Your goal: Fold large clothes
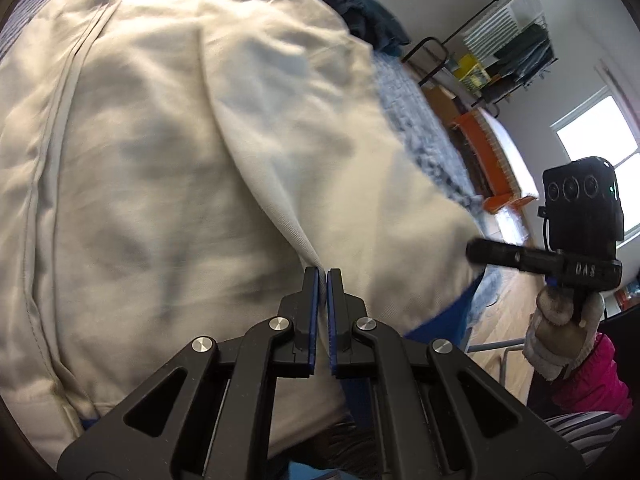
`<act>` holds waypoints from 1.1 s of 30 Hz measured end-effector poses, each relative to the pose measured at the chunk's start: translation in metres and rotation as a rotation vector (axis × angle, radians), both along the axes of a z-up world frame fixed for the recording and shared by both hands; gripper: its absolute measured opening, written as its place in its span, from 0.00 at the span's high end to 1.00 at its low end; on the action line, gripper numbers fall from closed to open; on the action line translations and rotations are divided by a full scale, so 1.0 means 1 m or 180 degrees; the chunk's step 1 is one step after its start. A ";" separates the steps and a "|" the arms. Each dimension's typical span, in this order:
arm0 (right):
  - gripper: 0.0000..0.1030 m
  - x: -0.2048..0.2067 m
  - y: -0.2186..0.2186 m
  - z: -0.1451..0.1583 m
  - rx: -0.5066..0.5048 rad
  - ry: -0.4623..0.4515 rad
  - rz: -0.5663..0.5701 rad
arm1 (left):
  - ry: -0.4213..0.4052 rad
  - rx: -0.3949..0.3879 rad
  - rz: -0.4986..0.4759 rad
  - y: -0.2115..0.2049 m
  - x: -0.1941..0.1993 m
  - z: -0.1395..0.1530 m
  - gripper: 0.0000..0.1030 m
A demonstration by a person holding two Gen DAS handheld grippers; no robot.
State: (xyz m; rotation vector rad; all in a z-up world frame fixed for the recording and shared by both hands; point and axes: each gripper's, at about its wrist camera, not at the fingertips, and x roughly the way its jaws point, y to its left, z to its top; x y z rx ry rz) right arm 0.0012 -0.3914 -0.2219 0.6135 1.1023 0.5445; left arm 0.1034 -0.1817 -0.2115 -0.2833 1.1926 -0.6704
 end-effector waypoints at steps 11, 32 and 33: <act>0.99 -0.006 -0.010 -0.046 -0.0672 0.0383 -0.0253 | 0.0161 -0.0015 -0.0097 -0.006 -0.005 -0.018 0.99; 0.42 -0.029 -0.054 -0.041 -0.0158 0.0128 -0.0687 | -0.0242 0.0096 -0.0453 -0.050 -0.036 0.009 0.98; 0.41 -0.030 -0.055 -0.045 -0.0125 0.0146 -0.0699 | -0.0221 0.0105 -0.0471 -0.055 -0.037 0.004 0.98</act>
